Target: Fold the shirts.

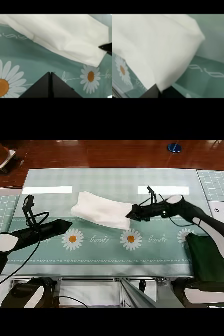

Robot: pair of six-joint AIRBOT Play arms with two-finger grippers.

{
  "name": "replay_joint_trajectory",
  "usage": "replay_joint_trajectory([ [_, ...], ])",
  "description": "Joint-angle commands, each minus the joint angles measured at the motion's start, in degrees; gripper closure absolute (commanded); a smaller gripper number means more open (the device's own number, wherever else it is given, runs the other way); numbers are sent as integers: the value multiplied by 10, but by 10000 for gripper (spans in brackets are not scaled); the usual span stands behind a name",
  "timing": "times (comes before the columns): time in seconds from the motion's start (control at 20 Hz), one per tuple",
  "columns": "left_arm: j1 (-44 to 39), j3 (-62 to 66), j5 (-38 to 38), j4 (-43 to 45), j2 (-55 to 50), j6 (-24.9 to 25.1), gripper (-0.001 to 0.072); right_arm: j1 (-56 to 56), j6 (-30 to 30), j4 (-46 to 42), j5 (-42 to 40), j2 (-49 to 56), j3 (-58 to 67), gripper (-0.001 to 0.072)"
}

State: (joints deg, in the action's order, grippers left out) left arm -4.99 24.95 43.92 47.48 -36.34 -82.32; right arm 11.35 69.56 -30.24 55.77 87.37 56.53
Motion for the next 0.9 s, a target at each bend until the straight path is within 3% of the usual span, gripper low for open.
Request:
replay_joint_trajectory([
  [0.0,0,0,0,0,0,0,688,3,60,-150,91,-5,157,690],
  [0.1,0,0,0,0,0,0,688,-7,100,-218,145,-18,273,690],
  [0.45,0,0,16,0,0,0,687,-111,197,-310,346,-24,570,690],
  [0.85,0,0,48,0,0,2,687,-391,253,-313,474,-107,609,690],
])
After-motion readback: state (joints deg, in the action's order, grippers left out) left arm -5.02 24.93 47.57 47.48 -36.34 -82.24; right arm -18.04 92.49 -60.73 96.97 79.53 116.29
